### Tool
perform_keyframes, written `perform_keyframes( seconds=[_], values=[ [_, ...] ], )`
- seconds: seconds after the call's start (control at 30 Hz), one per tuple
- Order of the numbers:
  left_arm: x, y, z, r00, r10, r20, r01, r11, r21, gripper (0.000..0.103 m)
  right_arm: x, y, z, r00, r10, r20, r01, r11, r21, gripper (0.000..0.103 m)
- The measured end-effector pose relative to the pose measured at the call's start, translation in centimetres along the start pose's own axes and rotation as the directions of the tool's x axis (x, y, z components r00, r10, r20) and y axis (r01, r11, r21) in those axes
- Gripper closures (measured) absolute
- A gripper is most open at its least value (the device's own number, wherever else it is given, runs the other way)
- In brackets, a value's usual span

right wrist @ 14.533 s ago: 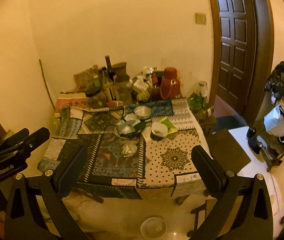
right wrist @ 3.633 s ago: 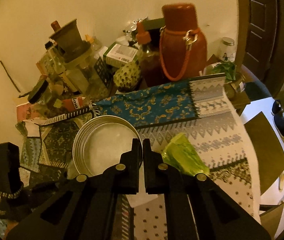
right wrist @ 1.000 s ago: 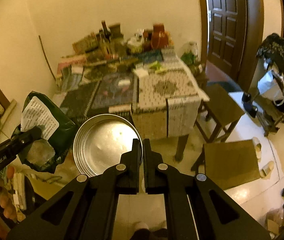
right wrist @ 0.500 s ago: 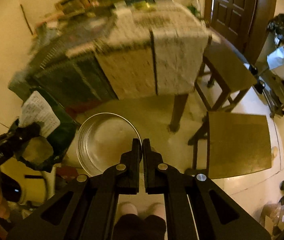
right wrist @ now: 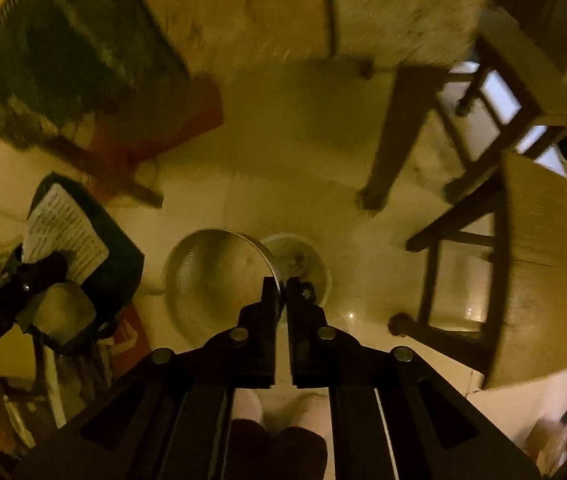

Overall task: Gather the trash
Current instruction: 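Open the left tool over the bin while the right tool releases the metal tin, then raise both empty tools from the bin back up toward the table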

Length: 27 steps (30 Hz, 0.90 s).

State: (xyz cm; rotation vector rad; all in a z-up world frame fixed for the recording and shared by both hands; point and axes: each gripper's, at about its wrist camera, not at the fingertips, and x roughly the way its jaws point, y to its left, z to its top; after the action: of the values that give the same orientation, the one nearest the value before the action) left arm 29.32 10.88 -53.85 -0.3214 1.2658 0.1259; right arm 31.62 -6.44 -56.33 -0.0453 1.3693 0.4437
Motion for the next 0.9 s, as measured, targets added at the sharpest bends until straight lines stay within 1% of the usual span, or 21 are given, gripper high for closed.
perform_keyframes(
  seconds=[0.03, 0.07, 0.2, 0.37, 0.53, 0.57, 0.6, 0.63, 0.67, 0.7, 0.73, 0.83, 0.9],
  values=[
    [0.6, 0.1, 0.0, 1.0, 0.001, -0.004, -0.001, 1.0, -0.003, 0.082, 1.2, 0.2, 0.0, 1.0, 0.012, -0.02, -0.012, 1.0, -0.007, 0.075],
    [1.3, 0.2, -0.1, 1.0, 0.002, -0.009, -0.002, 1.0, -0.007, 0.082, 2.0, 0.3, 0.0, 0.999, 0.029, -0.025, -0.029, 1.0, -0.008, 0.067],
    [4.2, 0.0, -0.4, 0.999, -0.009, -0.038, 0.008, 1.0, -0.007, 0.082, 3.1, -0.6, -0.4, 0.998, 0.048, -0.037, -0.048, 0.999, 0.007, 0.066],
    [7.4, -1.6, -0.4, 0.996, -0.027, -0.089, 0.028, 1.0, 0.002, 0.082, 3.1, -2.3, -0.7, 0.998, 0.04, -0.051, -0.038, 0.999, 0.038, 0.066],
    [11.2, -3.4, -0.2, 0.991, -0.027, -0.133, 0.03, 0.999, 0.021, 0.081, 2.7, -3.6, -0.4, 0.999, 0.027, -0.043, -0.024, 0.998, 0.063, 0.066],
    [11.9, -3.6, -0.2, 0.99, -0.025, -0.141, 0.029, 0.999, 0.022, 0.078, 2.4, -3.7, -0.4, 0.999, 0.023, -0.035, -0.02, 0.998, 0.066, 0.066],
    [12.9, -3.8, -0.1, 0.988, -0.025, -0.155, 0.029, 0.999, 0.02, 0.072, 2.3, -3.8, -0.3, 0.999, 0.022, -0.031, -0.02, 0.997, 0.069, 0.066],
    [13.7, -4.0, -0.2, 0.985, -0.027, -0.169, 0.03, 0.999, 0.016, 0.063, 2.3, -3.9, -0.3, 0.999, 0.024, -0.027, -0.022, 0.997, 0.072, 0.066],
    [14.4, -3.9, -0.1, 0.983, -0.027, -0.183, 0.029, 1.0, 0.01, 0.057, 2.1, -3.9, -0.2, 0.999, 0.026, -0.021, -0.025, 0.997, 0.077, 0.066],
    [15.3, -3.9, -0.1, 0.979, -0.022, -0.203, 0.023, 1.0, 0.003, 0.047, 2.3, -4.1, -0.2, 0.999, 0.028, -0.018, -0.027, 0.996, 0.081, 0.066],
    [16.0, -3.9, -0.2, 0.975, -0.016, -0.22, 0.016, 1.0, -0.001, 0.042, 2.2, -4.1, -0.2, 0.999, 0.03, -0.012, -0.029, 0.996, 0.085, 0.066],
    [17.1, -3.7, -0.2, 0.97, -0.007, -0.244, 0.005, 1.0, -0.01, 0.042, 1.9, -4.2, -0.2, 0.999, 0.038, 0.004, -0.038, 0.994, 0.098, 0.066],
    [16.7, -3.7, -0.2, 0.971, 0.013, -0.237, -0.011, 1.0, 0.01, 0.042, 1.6, -4.3, -0.2, 0.999, 0.042, 0.009, -0.043, 0.994, 0.101, 0.066]
  ],
)
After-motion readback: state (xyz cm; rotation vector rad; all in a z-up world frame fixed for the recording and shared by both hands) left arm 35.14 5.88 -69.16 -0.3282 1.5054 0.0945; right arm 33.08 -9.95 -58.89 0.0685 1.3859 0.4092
